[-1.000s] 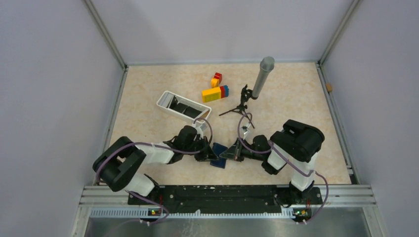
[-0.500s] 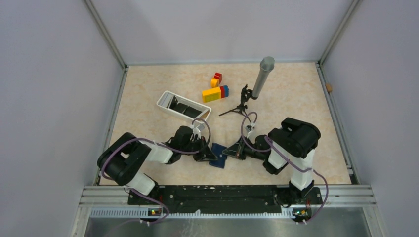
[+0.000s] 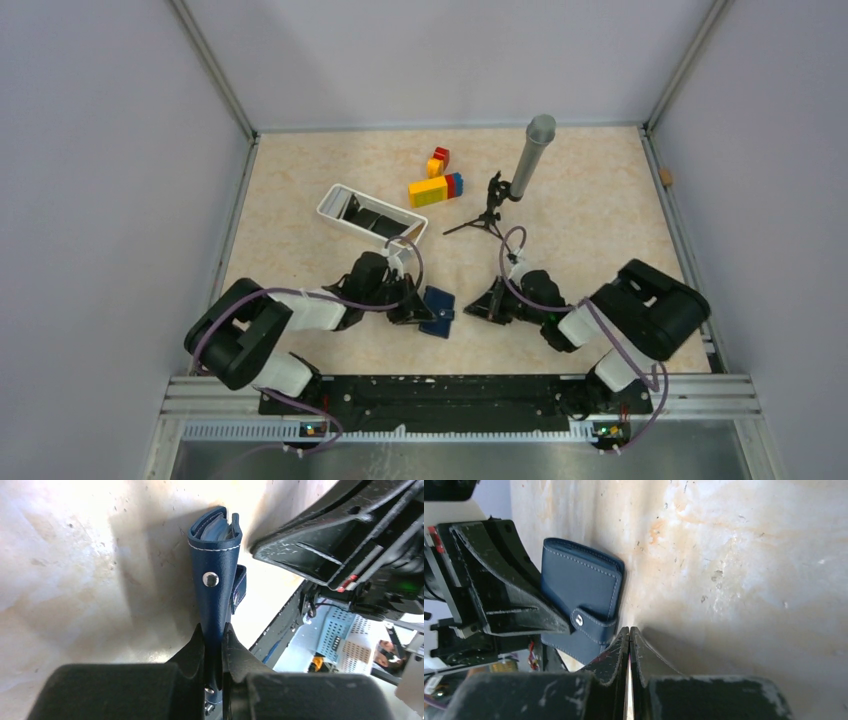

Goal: Put the credit cards into the card holder
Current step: Place the card holder at the center of the board, then reset both arms

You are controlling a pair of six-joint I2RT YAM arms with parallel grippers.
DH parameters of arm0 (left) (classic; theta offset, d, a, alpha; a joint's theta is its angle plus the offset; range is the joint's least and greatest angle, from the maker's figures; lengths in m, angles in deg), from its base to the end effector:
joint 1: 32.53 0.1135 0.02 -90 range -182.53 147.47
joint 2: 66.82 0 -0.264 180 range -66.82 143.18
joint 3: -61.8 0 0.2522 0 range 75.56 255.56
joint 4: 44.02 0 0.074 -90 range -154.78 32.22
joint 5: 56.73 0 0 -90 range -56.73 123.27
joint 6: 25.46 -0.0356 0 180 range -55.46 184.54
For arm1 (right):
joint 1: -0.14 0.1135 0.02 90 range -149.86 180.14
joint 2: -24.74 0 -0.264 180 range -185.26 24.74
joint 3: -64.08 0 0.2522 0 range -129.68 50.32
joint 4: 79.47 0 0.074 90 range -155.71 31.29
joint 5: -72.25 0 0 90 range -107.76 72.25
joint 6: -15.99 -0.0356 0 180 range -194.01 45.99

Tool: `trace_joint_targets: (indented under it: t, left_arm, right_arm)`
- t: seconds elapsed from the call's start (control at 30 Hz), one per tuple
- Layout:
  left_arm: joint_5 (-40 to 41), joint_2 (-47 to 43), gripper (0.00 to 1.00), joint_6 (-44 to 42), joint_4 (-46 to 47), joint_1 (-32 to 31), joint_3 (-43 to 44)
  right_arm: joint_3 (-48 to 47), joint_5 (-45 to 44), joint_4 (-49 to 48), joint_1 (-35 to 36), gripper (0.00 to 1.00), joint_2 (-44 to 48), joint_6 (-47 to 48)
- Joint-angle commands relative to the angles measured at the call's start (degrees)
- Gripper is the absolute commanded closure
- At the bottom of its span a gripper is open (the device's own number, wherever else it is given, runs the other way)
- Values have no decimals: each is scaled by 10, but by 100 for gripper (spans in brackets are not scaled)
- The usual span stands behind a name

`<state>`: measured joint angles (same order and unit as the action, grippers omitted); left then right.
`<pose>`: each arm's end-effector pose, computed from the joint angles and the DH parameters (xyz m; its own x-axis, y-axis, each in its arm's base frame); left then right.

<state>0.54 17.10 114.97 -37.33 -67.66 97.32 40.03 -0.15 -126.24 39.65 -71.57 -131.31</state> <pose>0.1828 -0.1522 0.1183 -0.9743 -0.1074 -0.1982 0.0992 0.5854 -0.8046 0.1654 0.1504 0.0892 -0.8669 0.3248 -0.3782 -0.1620 0.5339 0.8299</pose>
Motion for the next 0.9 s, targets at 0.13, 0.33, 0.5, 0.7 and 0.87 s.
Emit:
trace_joint_targets:
  t: [0.13, 0.33, 0.5, 0.7, 0.87]
  left_arm:
    - [114, -23, 64, -63, -124, 5, 26]
    - [163, -71, 16, -83, -174, 7, 44]
    - [230, -142, 1, -110, -255, 28, 74]
    - [288, -218, 1, -141, -368, 95, 133]
    - [319, -267, 1, -189, -472, 180, 230]
  right_arm:
    - [-84, -98, 397, -7, 85, 251, 157]
    - [-154, -160, 583, -32, 60, 324, 226]
    - [-192, -192, 687, -82, 47, 362, 256]
    - [-221, -225, 781, -158, 42, 409, 277]
    - [-269, -267, 817, -192, 42, 444, 331]
